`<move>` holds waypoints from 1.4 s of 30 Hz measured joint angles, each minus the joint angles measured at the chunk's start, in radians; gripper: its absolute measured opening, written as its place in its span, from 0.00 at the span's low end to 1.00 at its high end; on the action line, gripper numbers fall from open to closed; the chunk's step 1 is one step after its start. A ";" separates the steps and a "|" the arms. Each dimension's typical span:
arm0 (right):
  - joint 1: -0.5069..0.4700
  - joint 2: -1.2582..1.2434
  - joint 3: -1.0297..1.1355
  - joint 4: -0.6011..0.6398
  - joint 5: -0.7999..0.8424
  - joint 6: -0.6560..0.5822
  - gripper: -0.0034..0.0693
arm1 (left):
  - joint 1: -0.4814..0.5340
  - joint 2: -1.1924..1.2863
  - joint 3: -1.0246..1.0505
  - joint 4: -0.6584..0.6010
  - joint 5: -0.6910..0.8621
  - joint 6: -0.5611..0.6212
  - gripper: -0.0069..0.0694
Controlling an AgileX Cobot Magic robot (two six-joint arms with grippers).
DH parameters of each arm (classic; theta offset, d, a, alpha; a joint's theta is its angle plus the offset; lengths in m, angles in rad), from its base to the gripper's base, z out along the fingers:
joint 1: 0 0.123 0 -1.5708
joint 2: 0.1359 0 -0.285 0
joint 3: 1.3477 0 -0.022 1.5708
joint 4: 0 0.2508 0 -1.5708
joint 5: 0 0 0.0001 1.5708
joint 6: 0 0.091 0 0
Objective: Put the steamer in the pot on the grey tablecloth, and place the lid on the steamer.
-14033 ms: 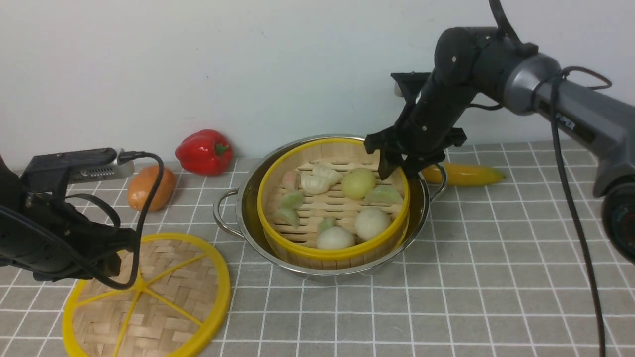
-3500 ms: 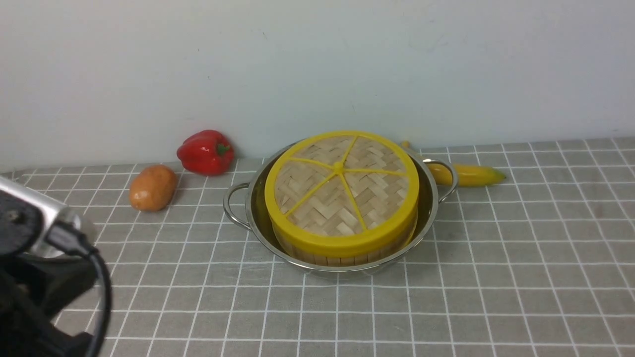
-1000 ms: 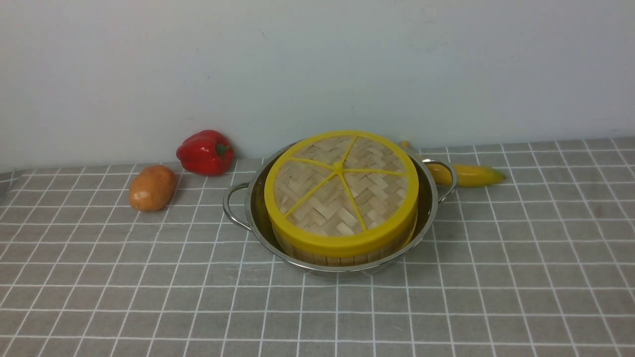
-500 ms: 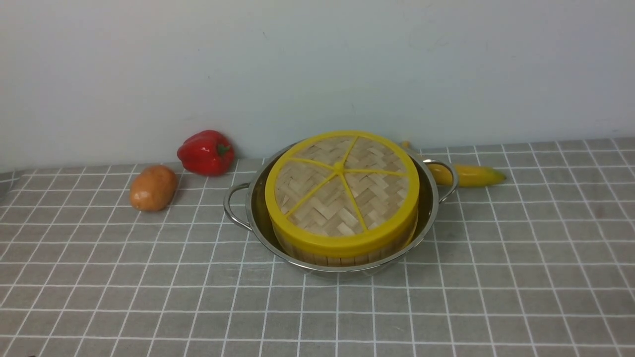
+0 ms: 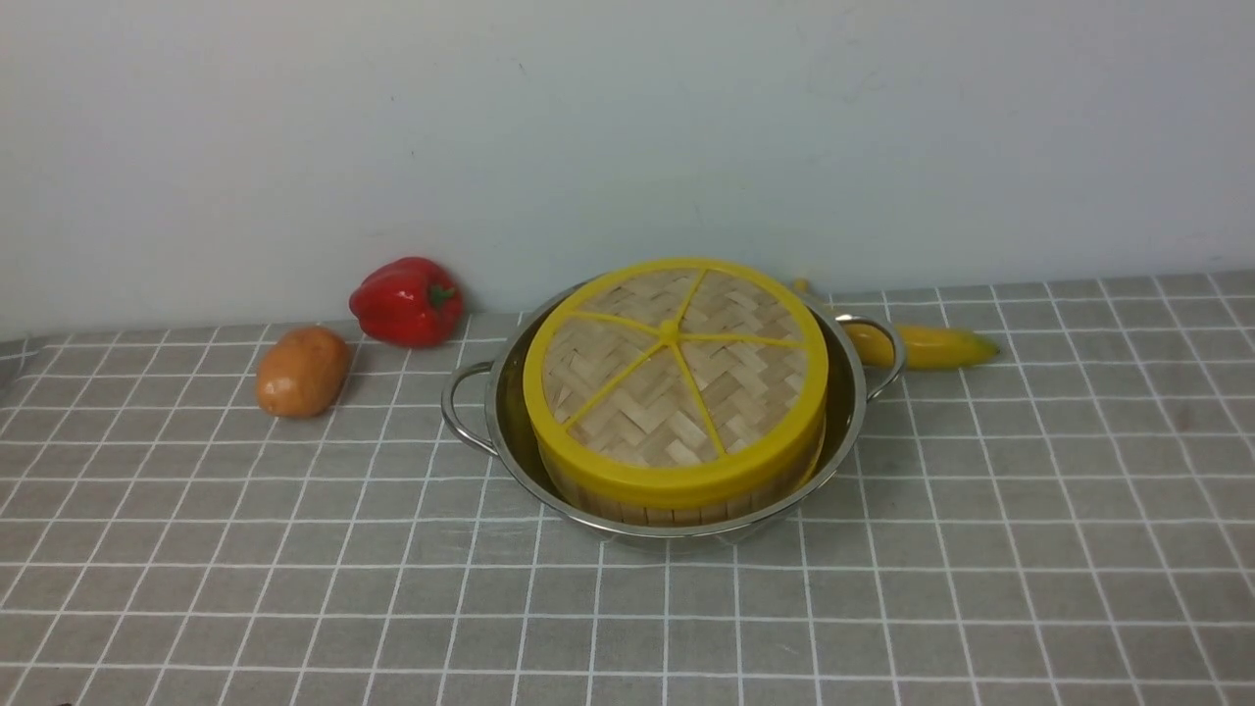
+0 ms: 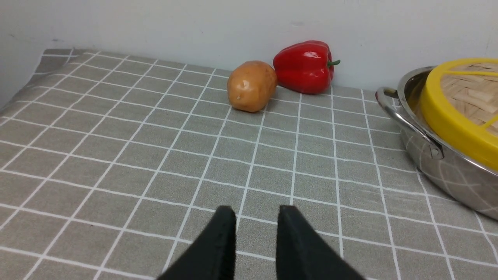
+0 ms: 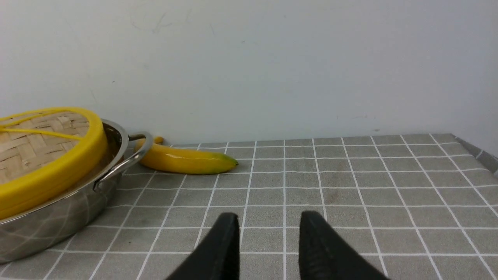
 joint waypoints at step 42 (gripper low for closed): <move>0.000 0.000 0.000 0.007 0.007 0.000 0.38 | 0.000 0.000 0.000 0.000 0.000 0.000 0.36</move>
